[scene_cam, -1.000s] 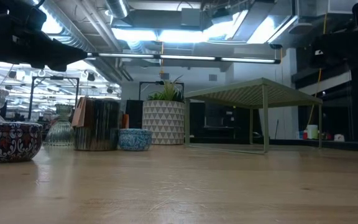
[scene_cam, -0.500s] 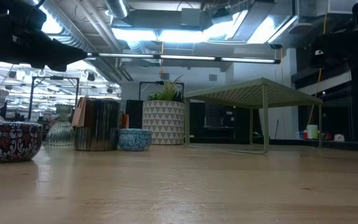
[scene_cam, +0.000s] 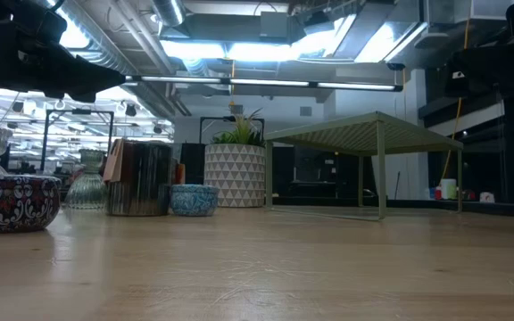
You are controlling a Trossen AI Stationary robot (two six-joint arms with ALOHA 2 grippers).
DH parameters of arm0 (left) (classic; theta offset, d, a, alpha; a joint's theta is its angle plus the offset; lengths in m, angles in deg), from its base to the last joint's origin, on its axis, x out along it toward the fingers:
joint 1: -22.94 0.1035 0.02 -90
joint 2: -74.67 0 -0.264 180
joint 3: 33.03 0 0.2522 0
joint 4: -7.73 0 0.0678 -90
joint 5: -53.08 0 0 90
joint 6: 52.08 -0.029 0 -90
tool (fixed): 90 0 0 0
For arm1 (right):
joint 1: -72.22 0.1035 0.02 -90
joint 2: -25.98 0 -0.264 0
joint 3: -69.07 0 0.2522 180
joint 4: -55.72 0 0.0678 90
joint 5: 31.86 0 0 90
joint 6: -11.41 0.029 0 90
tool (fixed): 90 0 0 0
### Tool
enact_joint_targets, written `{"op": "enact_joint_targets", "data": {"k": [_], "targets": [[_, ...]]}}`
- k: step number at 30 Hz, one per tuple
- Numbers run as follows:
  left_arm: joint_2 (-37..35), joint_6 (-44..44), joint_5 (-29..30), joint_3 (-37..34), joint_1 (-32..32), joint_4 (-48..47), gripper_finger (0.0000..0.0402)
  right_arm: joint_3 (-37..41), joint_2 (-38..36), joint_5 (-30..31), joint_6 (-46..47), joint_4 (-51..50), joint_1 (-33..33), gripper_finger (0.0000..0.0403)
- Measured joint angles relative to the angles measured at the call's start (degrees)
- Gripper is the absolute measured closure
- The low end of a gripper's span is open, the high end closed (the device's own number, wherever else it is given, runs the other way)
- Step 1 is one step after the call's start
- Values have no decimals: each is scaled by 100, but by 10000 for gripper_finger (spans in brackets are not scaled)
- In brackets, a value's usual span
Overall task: Pick & Place candle stick holders
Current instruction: Put the top silver scented candle on the shelf
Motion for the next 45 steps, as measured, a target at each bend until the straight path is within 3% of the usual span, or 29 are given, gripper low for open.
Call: {"op": "enact_joint_targets", "data": {"k": [45], "targets": [[0,-197,2,2,2,-2,315,0,0,16,-2,1,0,359]]}}
